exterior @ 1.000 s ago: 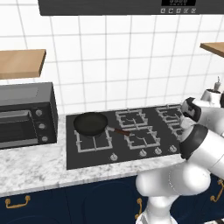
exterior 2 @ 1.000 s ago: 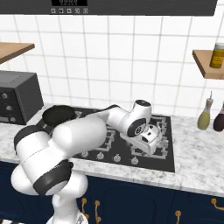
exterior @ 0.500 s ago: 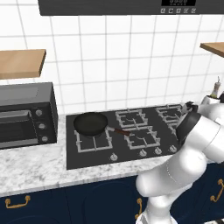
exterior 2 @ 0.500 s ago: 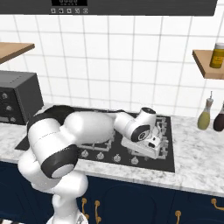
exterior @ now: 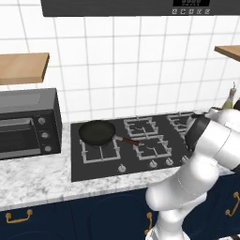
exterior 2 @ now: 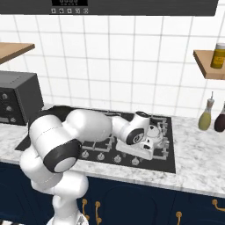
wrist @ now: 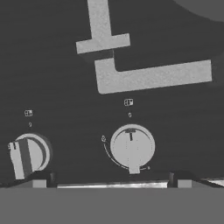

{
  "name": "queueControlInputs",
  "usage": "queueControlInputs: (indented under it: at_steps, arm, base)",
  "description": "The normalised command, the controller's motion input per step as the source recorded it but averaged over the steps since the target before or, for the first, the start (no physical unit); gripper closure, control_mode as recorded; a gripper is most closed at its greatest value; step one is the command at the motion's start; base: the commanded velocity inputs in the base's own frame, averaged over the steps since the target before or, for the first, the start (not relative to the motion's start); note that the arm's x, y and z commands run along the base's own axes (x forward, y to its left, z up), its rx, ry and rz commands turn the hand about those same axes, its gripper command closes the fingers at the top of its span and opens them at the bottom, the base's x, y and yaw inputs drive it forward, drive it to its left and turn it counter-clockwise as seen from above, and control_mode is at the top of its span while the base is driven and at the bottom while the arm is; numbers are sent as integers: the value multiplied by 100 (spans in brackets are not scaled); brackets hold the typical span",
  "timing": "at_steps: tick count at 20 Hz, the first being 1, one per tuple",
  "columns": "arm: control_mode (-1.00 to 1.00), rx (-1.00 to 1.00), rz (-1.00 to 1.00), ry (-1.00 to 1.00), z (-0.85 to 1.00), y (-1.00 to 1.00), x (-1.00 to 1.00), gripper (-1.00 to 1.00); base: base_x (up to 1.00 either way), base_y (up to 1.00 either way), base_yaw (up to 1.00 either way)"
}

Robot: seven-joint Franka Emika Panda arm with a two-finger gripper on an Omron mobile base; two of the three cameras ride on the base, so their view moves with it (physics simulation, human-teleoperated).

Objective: Pick the kettle from the counter and place it on a stove burner. Then turn the burner on.

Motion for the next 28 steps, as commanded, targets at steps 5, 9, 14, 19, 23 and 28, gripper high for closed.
queueControlInputs:
  at_steps: [5, 9, 14, 19, 23, 28]
  arm:
    - [-100, 0, 2, 0, -23, -30, 43, -100]
    - [-100, 0, 1, 0, -3, -12, 5, -100]
    - [-100, -1, 3, 0, -10, -1, 0, -100]
    - [-100, -5, 0, 2, -17, 13, 0, -100]
    - [-100, 0, 0, 0, 0, 0, -5, -100]
    - [-100, 0, 2, 0, -2, 0, -24, -100]
  base:
    - [0, 0, 0]
    - [0, 0, 0]
    - [0, 0, 0]
    - [0, 0, 0]
    - [0, 0, 0]
    - [0, 0, 0]
